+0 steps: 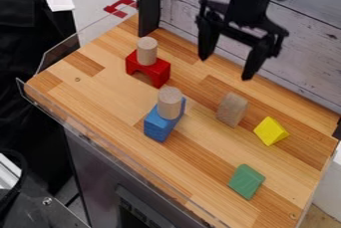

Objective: Remove the cube from the tower and put it in the middle of the table

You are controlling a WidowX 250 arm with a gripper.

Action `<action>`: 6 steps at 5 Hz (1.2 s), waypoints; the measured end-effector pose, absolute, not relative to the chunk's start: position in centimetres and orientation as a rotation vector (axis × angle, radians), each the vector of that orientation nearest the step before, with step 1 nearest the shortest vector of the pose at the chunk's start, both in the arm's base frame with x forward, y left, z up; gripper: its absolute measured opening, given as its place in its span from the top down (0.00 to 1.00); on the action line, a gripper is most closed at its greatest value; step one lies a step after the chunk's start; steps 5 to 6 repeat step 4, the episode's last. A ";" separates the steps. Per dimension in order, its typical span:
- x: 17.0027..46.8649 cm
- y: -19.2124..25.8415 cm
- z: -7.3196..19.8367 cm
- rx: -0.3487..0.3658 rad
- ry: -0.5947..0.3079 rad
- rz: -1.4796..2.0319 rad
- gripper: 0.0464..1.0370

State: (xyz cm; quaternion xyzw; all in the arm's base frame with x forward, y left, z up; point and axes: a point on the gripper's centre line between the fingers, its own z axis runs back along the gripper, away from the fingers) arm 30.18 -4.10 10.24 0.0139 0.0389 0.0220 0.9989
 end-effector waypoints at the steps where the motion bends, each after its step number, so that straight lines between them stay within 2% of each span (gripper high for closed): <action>1: 30.0 -3.0 12.0 0.017 0.038 0.073 0.04; 3: 28.2 0.4 12.3 0.011 0.050 0.154 0.04; 6: 28.1 0.7 12.4 0.002 0.048 0.150 0.04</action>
